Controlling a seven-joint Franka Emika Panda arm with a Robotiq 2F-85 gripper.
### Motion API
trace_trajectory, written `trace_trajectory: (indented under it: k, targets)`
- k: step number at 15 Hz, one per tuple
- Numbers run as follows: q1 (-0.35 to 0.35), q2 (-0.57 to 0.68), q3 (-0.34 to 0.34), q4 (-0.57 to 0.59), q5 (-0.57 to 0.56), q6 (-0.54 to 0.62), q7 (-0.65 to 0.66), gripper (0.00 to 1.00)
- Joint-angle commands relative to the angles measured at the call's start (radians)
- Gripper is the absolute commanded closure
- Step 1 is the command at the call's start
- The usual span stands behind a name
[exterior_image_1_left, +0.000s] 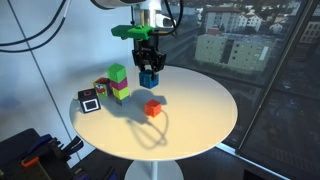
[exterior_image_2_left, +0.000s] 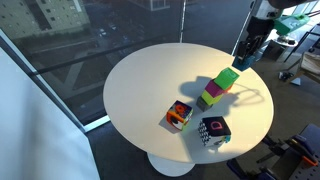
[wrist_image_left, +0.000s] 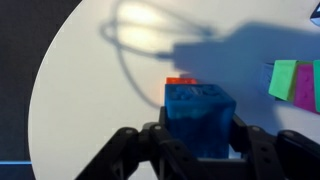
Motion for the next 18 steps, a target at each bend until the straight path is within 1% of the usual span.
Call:
trace_trajectory:
  k: [1,8,18]
  targets:
    - [0.001,-0.076,0.008,-0.028,-0.002,-0.044,-0.039,0.70]
    - [0.022,-0.171,0.023,-0.069,-0.003,-0.076,-0.088,0.70]
    - [0.076,-0.337,0.039,-0.158,0.009,-0.128,-0.170,0.70]
